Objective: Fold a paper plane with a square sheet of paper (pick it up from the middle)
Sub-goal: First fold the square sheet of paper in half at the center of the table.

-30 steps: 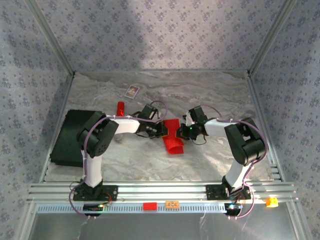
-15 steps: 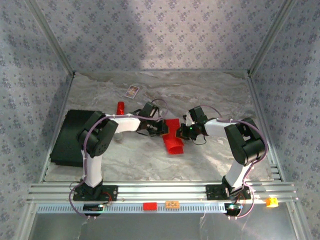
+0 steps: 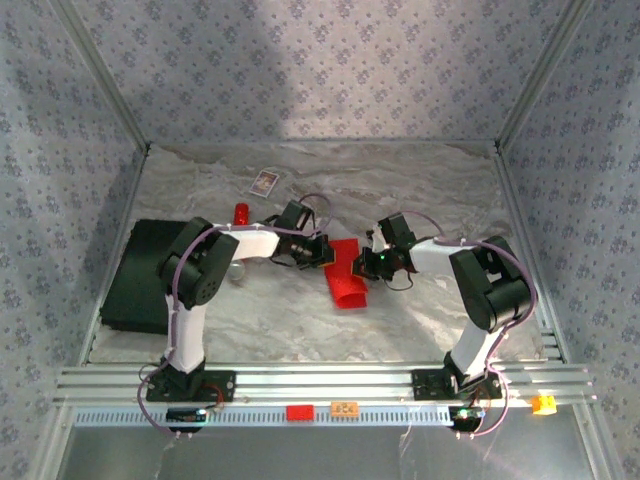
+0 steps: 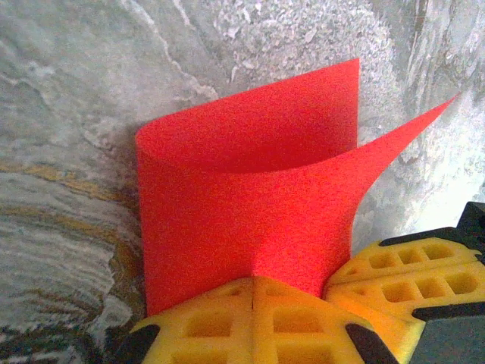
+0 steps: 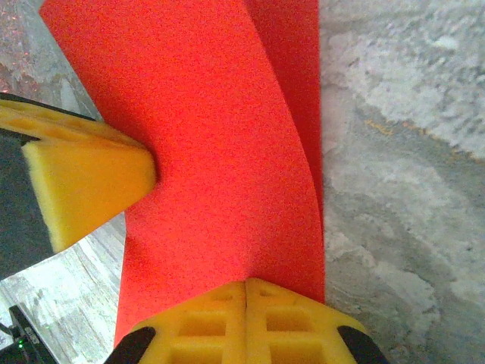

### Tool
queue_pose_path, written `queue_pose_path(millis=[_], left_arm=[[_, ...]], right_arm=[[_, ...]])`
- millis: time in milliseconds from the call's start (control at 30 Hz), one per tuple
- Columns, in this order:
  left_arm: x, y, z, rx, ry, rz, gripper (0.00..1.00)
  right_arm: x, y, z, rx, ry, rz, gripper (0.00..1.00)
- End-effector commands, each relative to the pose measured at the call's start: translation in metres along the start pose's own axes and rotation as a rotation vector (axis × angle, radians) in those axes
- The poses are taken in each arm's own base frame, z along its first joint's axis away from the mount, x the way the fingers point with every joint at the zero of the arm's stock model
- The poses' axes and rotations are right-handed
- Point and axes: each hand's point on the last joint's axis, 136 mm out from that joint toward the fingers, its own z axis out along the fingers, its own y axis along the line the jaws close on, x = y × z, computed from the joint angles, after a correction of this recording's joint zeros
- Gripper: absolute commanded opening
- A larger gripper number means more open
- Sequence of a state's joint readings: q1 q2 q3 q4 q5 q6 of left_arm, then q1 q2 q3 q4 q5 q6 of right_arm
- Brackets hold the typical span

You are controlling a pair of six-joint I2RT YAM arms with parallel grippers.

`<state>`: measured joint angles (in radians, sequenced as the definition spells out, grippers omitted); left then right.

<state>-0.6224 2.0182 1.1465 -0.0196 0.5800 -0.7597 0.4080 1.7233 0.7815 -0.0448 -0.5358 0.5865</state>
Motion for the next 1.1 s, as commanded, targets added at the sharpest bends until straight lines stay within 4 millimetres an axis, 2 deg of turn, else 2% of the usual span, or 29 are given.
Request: queue_pose_path(millis=[0,133,267,533,867,1067], left_arm=[[0.002,0.021,0.004,-0.051,0.019,-0.029,0.0],[-0.01,0.004,-0.002,-0.041,0.02,0.009,0.0],[-0.017,0.0,0.002,-0.015,0.051,-0.018,0.0],[-0.012,0.024,0.009,-0.069,0.066,-0.033,0.0],[-0.037,0.051,0.0,-0.204,-0.032,-0.114,0.0],[-0.049,0.059,-0.002,-0.224,-0.075,-0.174,0.0]], right_arm=[[0.032,-0.056,0.006,0.202,0.074,0.099,0.0],[0.033,-0.056,0.006,0.204,0.078,0.099,0.0],[0.034,-0.057,0.007,0.208,0.084,0.1,0.0],[0.034,-0.059,0.008,0.211,0.086,0.106,0.0],[0.036,-0.06,0.007,0.212,0.089,0.101,0.0],[0.036,-0.059,0.005,0.206,0.088,0.09,0.0]])
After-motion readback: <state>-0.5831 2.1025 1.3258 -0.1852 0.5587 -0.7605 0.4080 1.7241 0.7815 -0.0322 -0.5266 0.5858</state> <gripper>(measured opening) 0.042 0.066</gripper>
